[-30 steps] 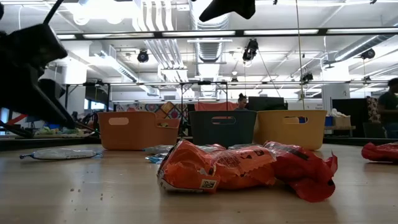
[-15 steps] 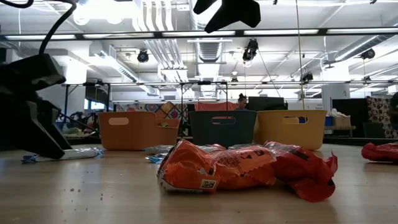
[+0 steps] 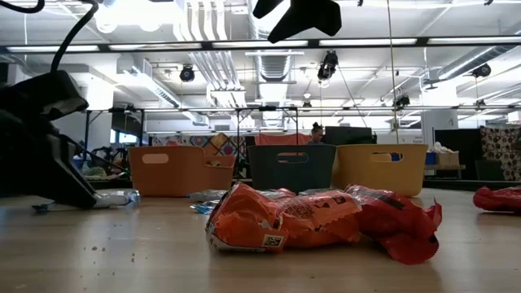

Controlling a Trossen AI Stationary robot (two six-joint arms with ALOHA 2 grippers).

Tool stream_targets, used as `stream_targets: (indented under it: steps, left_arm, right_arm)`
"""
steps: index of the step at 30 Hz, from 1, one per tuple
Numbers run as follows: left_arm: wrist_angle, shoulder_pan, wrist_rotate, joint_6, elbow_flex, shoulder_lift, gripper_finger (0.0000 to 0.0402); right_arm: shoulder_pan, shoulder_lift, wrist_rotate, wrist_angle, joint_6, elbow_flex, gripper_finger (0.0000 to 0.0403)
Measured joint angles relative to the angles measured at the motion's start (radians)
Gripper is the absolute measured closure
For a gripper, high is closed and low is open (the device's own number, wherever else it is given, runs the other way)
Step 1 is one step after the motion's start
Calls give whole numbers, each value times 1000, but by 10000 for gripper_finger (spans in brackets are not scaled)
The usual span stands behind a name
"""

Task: Sort candy
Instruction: Put the white chocolate bar into the orange bin

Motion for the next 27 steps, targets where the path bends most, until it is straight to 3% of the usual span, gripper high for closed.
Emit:
stream_targets:
  steps: [9,17,27]
  left_arm:
    - [16,1,11,2,-6,-26,364]
    - [-17,0,62,48,-10,-144,366]
    - [-64,0,28,68,-8,-292,366]
  right_arm:
    - [0,0,0,0,22,0,184]
    - [0,0,0,0,32,0,184]
    - [0,0,0,0,37,0,184]
